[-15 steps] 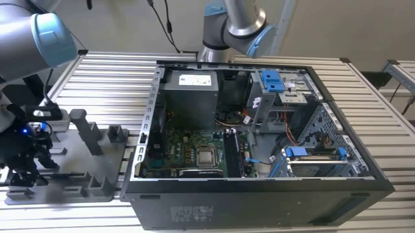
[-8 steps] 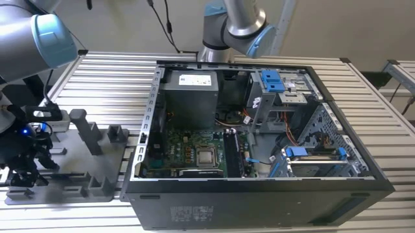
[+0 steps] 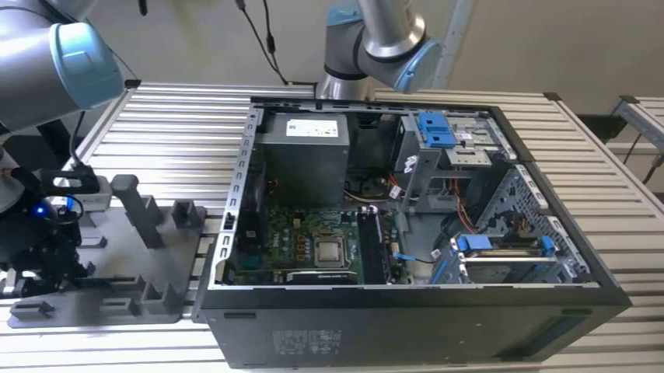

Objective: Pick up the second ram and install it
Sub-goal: 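Pick up the second ram and move it above second insertion slot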

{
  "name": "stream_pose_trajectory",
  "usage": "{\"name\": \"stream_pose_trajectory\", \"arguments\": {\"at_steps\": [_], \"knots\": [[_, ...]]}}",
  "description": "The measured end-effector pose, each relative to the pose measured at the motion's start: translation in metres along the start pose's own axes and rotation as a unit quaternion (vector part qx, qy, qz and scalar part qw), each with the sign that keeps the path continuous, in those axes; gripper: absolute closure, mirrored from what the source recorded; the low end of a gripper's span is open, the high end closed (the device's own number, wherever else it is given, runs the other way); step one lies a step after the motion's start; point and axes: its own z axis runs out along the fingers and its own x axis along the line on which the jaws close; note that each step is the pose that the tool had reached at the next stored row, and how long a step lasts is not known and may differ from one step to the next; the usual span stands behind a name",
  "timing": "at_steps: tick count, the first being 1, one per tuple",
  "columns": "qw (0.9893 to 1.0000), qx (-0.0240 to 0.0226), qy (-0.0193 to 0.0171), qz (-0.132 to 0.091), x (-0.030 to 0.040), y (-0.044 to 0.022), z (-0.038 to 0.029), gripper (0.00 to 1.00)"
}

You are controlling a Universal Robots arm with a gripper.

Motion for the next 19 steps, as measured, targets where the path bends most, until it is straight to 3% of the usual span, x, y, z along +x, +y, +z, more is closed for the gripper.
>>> {"name": "stream_pose_trajectory", "arguments": {"at_steps": [19], "knots": [[1.0,0.0,0.0,0.0,0.0,0.0004,0.0027,0.73]]}}
